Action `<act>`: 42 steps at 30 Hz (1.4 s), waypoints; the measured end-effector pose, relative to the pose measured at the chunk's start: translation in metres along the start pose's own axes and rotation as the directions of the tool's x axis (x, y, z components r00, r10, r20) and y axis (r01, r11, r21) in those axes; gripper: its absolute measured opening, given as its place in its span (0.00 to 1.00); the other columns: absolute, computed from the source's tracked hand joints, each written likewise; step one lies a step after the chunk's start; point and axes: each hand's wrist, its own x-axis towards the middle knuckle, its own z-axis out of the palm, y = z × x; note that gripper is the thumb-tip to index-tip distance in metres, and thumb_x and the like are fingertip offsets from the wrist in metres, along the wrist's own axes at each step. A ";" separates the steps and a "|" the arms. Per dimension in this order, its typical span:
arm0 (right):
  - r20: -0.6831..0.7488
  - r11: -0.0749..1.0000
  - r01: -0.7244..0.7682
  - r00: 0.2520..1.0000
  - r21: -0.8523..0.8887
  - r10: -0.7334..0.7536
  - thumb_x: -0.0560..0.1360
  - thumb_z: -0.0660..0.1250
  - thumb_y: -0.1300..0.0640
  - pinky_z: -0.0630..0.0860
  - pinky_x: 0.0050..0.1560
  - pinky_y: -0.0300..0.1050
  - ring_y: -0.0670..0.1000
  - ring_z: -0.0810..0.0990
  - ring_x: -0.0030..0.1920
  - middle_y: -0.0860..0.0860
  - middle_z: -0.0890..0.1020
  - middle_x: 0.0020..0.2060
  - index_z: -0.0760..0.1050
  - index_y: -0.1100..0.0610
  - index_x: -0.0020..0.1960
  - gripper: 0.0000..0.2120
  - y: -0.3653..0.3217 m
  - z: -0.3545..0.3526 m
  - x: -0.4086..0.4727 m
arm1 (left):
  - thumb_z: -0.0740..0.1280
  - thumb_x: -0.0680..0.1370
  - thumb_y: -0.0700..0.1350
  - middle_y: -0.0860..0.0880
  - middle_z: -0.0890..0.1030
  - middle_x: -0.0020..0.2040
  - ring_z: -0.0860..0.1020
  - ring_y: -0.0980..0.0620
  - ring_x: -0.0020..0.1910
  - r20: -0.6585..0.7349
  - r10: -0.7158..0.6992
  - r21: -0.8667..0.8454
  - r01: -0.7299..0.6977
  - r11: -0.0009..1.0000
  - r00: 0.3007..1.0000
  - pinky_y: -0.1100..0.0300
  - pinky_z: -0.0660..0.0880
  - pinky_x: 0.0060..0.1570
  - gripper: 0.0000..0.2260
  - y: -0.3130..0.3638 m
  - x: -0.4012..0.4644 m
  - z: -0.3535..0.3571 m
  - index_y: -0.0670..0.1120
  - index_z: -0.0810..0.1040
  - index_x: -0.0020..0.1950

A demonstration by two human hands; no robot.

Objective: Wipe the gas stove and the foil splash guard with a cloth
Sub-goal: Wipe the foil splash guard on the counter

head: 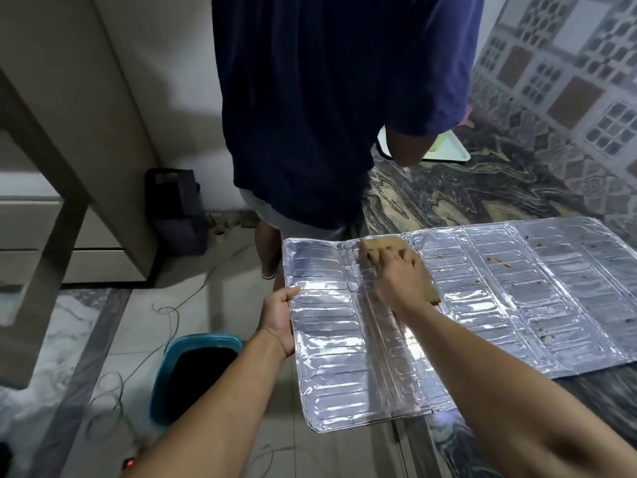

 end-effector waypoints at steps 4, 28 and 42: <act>0.066 0.989 0.147 0.987 -0.003 -0.147 0.70 0.52 0.58 0.55 0.72 0.65 0.62 0.62 0.72 0.56 0.70 0.69 0.67 0.56 0.69 0.27 -0.029 0.013 0.006 | 0.58 0.76 0.44 0.38 0.83 0.45 0.80 0.37 0.43 -0.064 -0.016 -0.027 0.014 1.000 0.998 0.48 0.77 0.46 0.19 0.003 0.005 0.002 0.38 0.76 0.63; -0.186 0.925 0.313 0.943 0.217 -0.275 0.77 0.57 0.54 0.77 0.45 0.48 0.53 0.79 0.47 0.50 0.80 0.50 0.77 0.52 0.54 0.12 -0.004 -0.009 -0.033 | 0.53 0.80 0.62 0.37 0.82 0.55 0.82 0.38 0.50 0.064 -0.017 -0.042 0.020 0.999 0.998 0.47 0.77 0.49 0.28 0.010 0.008 -0.001 0.42 0.75 0.66; 0.216 0.877 0.437 0.853 0.201 -0.475 0.74 0.54 0.58 0.64 0.70 0.47 0.56 0.70 0.70 0.52 0.71 0.72 0.72 0.53 0.69 0.25 -0.020 0.017 -0.120 | 0.51 0.80 0.63 0.36 0.83 0.52 0.81 0.38 0.50 0.089 -0.101 0.034 0.099 0.995 0.991 0.46 0.74 0.51 0.31 0.006 0.018 0.000 0.39 0.73 0.66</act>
